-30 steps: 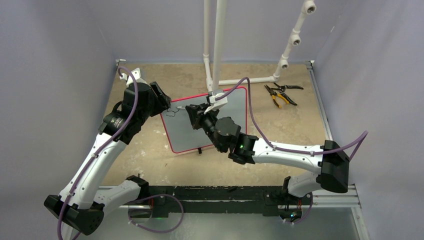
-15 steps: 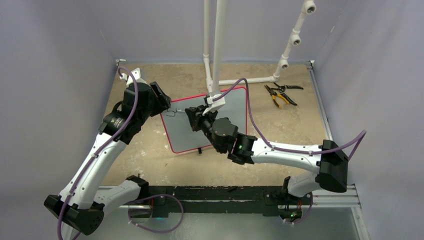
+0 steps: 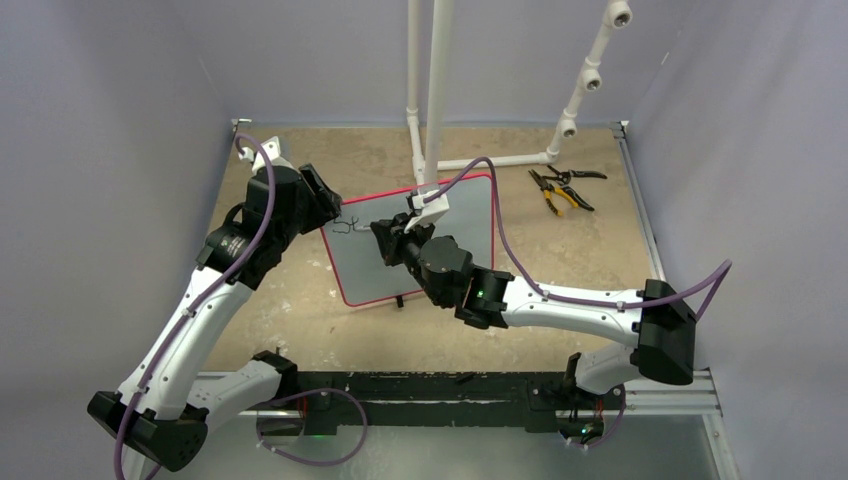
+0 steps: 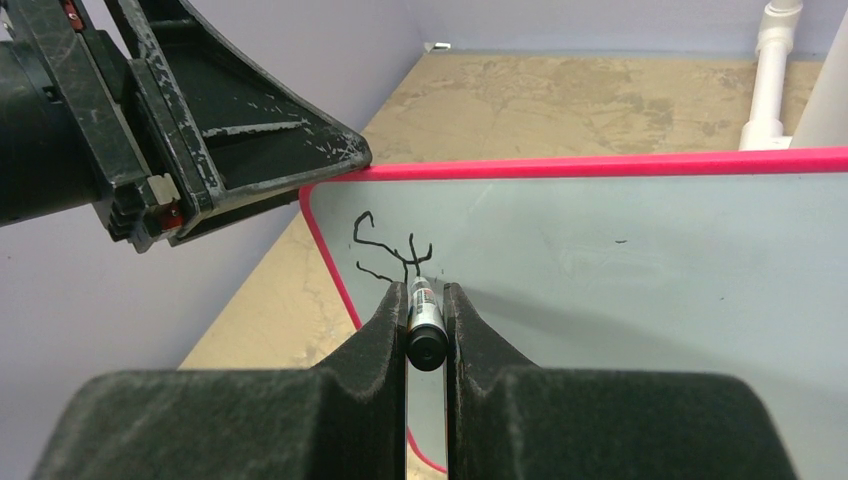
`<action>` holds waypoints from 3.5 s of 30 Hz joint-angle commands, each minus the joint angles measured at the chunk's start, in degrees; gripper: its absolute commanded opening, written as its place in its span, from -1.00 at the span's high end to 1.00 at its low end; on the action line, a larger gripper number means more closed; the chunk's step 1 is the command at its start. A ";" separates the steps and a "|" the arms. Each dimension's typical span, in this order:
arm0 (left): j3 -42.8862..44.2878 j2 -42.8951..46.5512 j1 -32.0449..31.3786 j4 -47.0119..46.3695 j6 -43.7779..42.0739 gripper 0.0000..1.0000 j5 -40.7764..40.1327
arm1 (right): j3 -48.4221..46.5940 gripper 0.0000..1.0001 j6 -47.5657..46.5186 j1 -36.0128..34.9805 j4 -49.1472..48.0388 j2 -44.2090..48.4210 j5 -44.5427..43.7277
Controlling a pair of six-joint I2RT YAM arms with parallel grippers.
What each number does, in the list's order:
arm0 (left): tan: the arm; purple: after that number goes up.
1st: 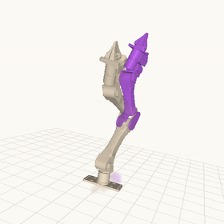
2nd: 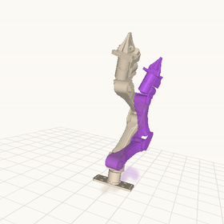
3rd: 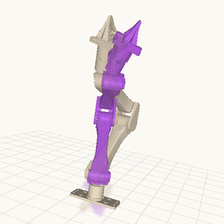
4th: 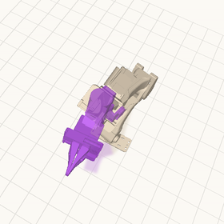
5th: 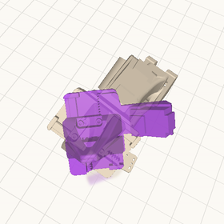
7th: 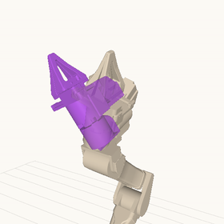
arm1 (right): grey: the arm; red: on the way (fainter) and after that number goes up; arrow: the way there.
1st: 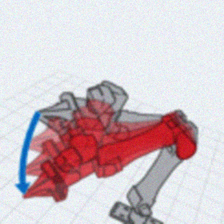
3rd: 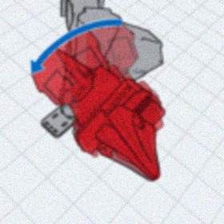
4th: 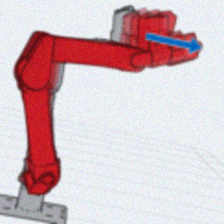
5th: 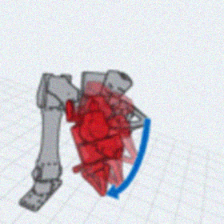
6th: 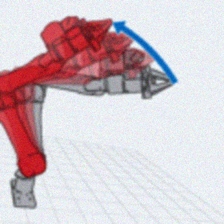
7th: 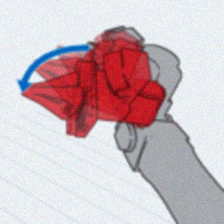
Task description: Write a sentence on the whiteboard
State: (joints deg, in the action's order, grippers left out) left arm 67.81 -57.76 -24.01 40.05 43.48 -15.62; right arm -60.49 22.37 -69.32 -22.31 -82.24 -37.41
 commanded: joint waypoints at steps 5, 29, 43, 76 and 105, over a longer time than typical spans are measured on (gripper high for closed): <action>-0.49 1.33 -0.07 1.50 0.20 -0.04 1.73 | -0.69 1.00 1.01 0.33 1.72 -0.91 -1.97; -0.56 0.91 -0.07 0.52 0.03 -0.04 2.26 | 0.81 1.00 -0.75 0.33 -0.71 2.30 -4.77; -0.78 0.82 -0.07 0.60 0.04 -0.04 1.73 | 3.61 1.00 -2.67 0.24 -6.00 5.50 -2.49; -1.02 0.38 -0.07 0.36 0.02 -0.04 2.04 | 2.93 1.00 -2.84 0.32 -6.03 4.60 -5.55; -1.19 0.80 -0.03 0.81 0.29 -0.04 2.18 | 2.79 1.00 0.12 0.33 0.04 2.70 -4.30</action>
State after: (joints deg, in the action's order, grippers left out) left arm 67.57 -57.23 -24.01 40.12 43.51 -15.25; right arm -56.93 22.92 -69.32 -22.90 -79.24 -40.86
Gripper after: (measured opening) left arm 0.525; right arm 0.123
